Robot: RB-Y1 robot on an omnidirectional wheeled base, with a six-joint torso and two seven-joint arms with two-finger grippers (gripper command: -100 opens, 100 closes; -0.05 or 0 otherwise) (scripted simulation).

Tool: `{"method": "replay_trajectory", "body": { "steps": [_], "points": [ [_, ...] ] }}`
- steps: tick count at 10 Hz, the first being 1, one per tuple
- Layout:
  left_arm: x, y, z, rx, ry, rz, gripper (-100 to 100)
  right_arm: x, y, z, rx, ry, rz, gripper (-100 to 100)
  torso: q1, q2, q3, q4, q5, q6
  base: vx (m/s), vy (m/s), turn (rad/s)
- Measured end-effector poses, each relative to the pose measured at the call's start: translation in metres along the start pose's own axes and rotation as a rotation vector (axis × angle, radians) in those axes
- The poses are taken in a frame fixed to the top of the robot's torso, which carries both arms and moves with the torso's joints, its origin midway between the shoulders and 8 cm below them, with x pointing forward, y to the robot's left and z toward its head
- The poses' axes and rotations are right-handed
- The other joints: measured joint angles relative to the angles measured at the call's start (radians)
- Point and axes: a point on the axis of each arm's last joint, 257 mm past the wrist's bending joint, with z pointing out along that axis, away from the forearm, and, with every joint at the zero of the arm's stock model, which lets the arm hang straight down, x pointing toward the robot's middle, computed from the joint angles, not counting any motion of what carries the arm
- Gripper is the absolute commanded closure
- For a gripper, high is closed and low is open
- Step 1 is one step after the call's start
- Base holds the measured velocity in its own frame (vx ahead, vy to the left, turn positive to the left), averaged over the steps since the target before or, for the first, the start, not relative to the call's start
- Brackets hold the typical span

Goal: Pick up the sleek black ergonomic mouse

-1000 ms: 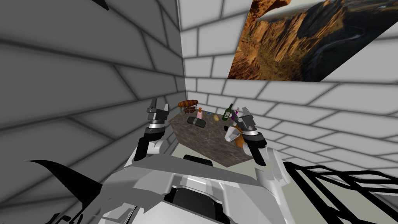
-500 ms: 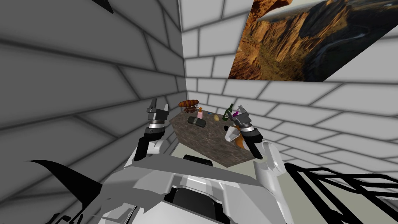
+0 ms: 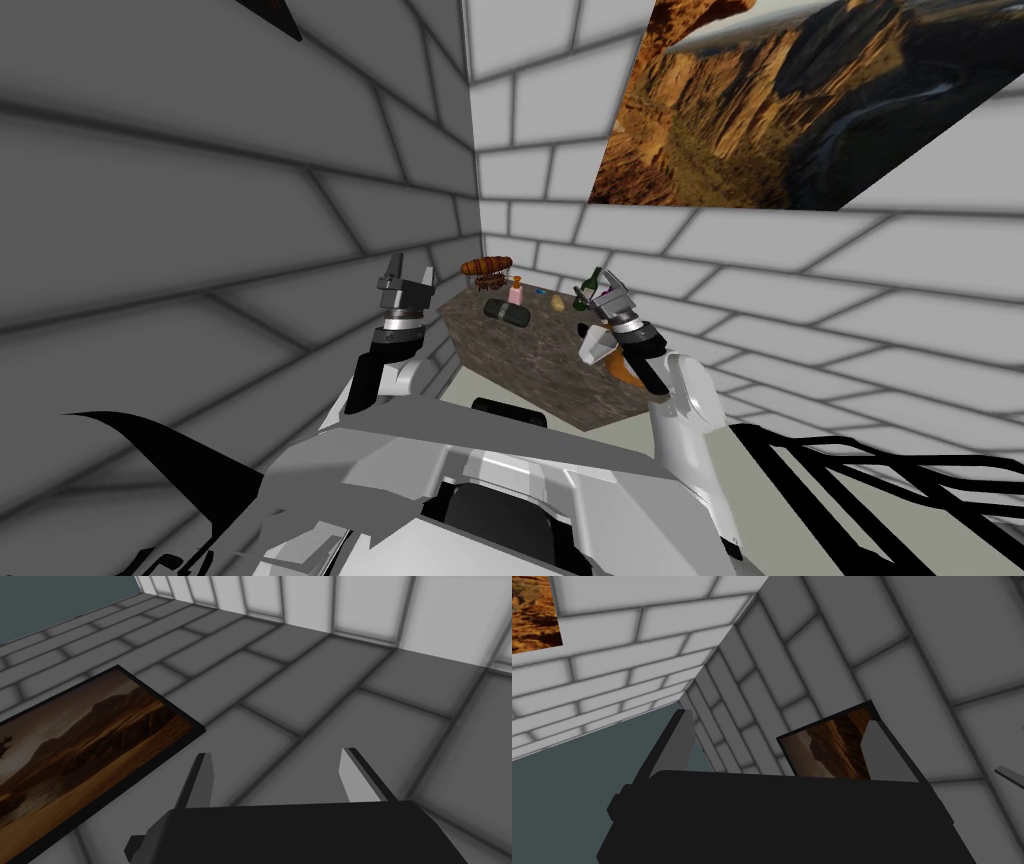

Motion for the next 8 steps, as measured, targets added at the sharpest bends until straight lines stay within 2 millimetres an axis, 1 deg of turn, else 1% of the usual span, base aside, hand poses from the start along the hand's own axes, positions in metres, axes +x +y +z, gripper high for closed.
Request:
{"method": "replay_trajectory", "body": {
  "steps": [1,3,8],
  "points": [
    [0.000,0.000,0.000,0.000,0.000,0.000,0,0.005,0.002,0.003,-0.021,0.013,-0.034,-100,0.000,0.000,0.000,0.000,0.000,0.000,-0.004,-0.006,-0.005],
    [0.000,0.000,0.000,0.000,0.000,0.000,0,0.014,0.005,0.003,-0.041,0.043,-0.073,-100,0.000,0.000,0.000,0.000,0.000,0.000,-0.004,-0.003,0.030],
    [0.000,0.000,0.000,0.000,0.000,0.000,0,0.045,0.011,0.017,-0.150,0.109,-0.229,-100,0.000,0.000,0.000,0.000,0.000,0.000,-0.007,-0.011,0.025]
  ]
}}
